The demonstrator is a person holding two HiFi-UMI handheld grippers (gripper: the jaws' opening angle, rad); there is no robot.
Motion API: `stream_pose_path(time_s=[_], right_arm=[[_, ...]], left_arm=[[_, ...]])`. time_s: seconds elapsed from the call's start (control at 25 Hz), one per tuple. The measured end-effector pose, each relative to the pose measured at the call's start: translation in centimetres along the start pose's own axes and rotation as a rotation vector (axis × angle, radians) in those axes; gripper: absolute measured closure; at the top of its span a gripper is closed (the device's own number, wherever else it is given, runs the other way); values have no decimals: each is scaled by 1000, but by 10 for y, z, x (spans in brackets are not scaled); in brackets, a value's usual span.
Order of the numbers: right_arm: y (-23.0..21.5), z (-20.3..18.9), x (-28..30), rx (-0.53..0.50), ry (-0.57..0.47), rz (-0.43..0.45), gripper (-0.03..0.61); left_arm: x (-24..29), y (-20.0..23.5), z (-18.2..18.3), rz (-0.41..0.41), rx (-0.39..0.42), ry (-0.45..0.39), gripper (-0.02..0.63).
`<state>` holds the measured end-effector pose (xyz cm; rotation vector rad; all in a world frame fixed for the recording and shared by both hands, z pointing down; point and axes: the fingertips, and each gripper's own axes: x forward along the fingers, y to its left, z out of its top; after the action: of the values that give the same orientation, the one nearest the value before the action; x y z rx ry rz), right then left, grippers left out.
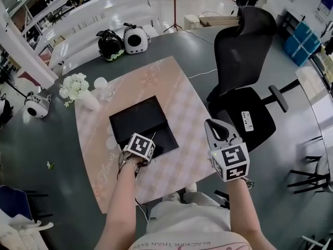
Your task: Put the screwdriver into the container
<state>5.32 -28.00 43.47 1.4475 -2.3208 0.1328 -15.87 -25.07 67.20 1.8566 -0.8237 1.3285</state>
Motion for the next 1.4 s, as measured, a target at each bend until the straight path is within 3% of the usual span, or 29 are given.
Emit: stream_pose_path(time_s=[0.24,0.36,0.44,0.8,1.08,1.32,1.4], right_arm=[[1,4,-1,-7,-5,-1,572],[4,7,0,-17,-11,10,573],[5,11,1,-27,-19,20,573],[13,34,1,-65,-72,64,574],[33,72,2,-97,-154,126,574],[55,127,-5,-116,-284,207,574],[63,148,-11,-127,-341,230,572]], left_arm=[[0,-1,-1,-35,-8,1,524],[-2,-4,1,-67,-28,-19,447],[-9,-2,5,-49,-35,-48,419],[-64,-6,21,-11,-53,-227,411],[-162,1,35,102,-80,-502,411],[-297,14,35,332,-109,-972,414],[-334,18,27,425,-113,-1075,416]])
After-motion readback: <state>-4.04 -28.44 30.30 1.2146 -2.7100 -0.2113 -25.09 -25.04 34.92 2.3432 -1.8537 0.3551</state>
